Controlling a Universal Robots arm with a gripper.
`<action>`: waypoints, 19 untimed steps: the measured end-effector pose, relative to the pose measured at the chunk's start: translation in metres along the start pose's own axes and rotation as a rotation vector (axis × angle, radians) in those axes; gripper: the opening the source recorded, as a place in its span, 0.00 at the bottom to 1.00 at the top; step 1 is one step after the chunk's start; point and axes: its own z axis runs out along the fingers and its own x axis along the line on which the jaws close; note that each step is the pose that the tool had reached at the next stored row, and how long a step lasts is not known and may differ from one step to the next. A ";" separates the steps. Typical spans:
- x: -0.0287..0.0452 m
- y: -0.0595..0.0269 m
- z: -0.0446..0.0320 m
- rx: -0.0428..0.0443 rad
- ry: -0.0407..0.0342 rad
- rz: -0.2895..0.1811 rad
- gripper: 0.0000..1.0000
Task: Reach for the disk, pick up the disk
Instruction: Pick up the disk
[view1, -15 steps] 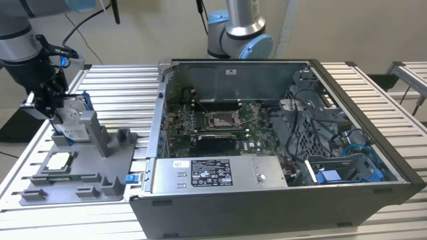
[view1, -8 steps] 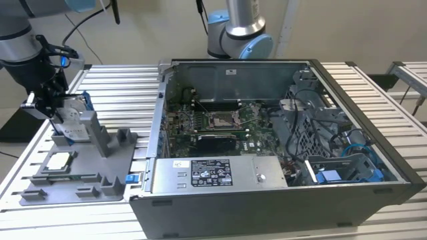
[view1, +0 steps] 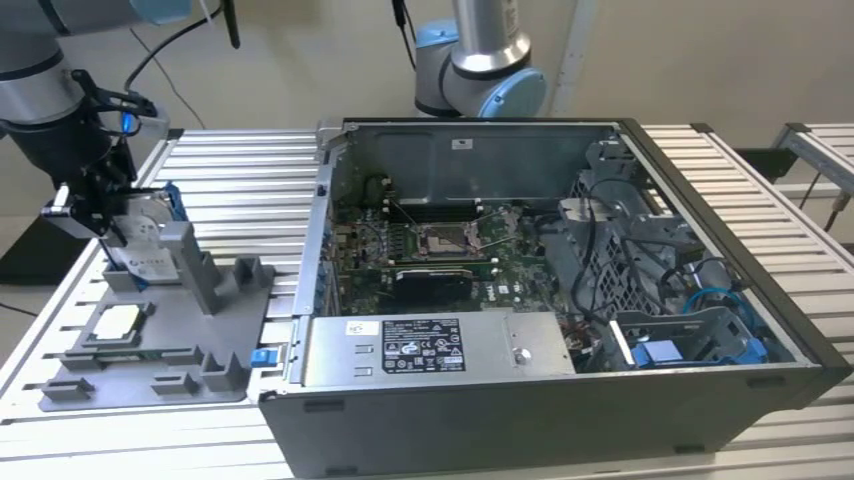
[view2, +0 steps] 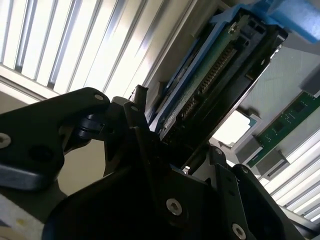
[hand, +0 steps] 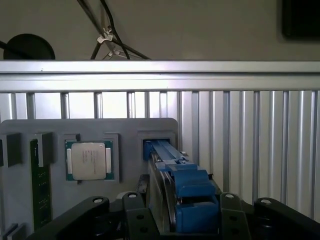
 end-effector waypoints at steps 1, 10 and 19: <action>0.0000 0.0000 0.0000 0.0000 -0.0001 0.000 1.00; 0.0000 0.0000 0.0000 -0.0001 -0.0008 0.000 1.00; 0.0000 0.0000 0.0001 0.0001 -0.0017 0.000 1.00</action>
